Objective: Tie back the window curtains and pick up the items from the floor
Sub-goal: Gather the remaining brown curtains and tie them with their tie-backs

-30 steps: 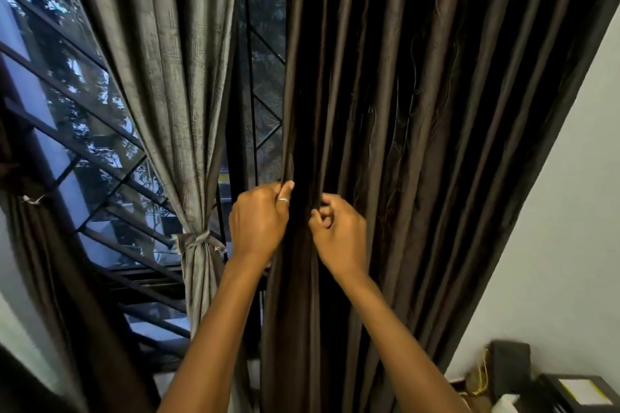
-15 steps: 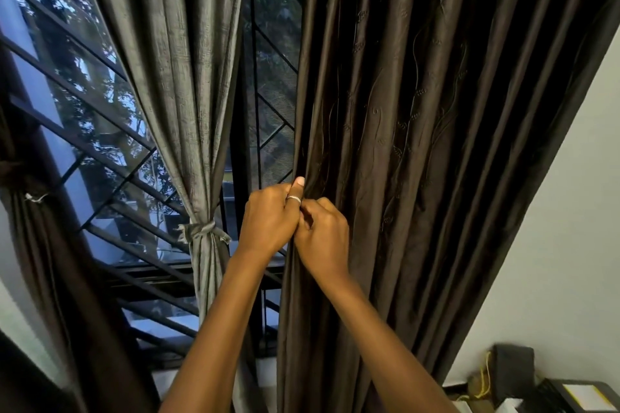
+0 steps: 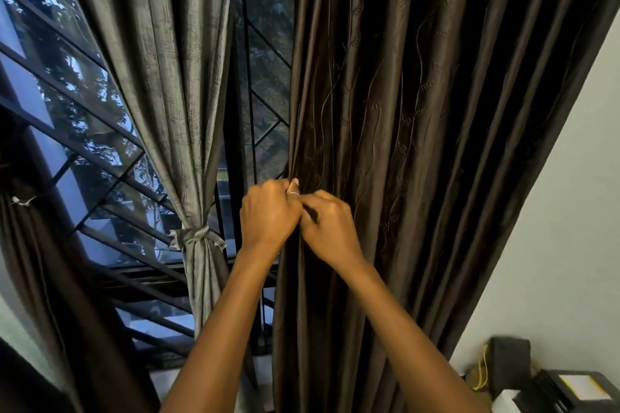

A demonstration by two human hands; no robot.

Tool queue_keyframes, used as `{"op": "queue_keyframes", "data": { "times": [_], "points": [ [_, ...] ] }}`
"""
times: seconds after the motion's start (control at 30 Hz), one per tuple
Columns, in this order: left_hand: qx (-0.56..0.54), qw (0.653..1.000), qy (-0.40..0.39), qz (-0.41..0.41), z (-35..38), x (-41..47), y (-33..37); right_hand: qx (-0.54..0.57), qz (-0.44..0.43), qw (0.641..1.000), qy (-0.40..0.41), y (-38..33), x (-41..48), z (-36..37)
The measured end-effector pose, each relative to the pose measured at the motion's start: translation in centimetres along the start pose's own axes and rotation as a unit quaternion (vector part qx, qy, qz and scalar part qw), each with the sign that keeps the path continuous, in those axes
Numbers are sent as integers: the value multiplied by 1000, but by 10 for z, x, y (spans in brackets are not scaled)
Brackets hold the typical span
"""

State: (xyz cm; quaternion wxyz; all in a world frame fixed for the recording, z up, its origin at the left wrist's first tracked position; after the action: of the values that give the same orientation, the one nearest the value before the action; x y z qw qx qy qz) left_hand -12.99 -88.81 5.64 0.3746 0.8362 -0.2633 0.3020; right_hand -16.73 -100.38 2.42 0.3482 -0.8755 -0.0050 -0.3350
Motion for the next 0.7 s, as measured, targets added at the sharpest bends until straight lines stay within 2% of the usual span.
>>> {"op": "queue_keyframes", "data": {
  "times": [0.03, 0.07, 0.17, 0.2, 0.27, 0.37, 0.53, 0.7],
  "points": [
    [0, 1000, 1, 2, 0, 0, -2, 18, 4, 1000, 10, 2, -1, -9],
    [-2, 1000, 3, 5, 0, 0, -4, 36, 17, 998, 53, 5, -3, -18],
    [-3, 1000, 4, 17, -1, 0, -7, 33, 102, 956, 272, 16, -10, -47],
    [-3, 1000, 1, 22, -1, 0, -8, 32, 142, 939, 310, 21, -9, -54],
    [-8, 1000, -4, 28, 0, 0, -8, 32, 199, 936, 288, 30, -1, -64],
    [-14, 1000, -5, 20, 0, 4, -10, 7, 195, 957, 215, 49, 11, -76],
    [1, 1000, 17, 0, -19, 13, -35, -79, 214, 943, 242, 85, 21, -115],
    [4, 1000, 1, 10, -18, 16, -42, -85, 198, 951, 224, 91, 23, -118]
  ]
}}
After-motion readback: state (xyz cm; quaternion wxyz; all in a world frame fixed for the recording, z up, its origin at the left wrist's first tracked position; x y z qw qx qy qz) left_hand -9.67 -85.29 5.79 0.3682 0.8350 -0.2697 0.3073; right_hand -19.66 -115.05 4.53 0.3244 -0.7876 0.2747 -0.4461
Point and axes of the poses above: each hand's wrist, its own x-axis towards the middle knuckle, its own z-axis out of the palm, y = z × x, the point moved 1 cm from there along x, towards the middle knuckle, and after that the axes turned 11 degrees about z, right-handed, at the moved point
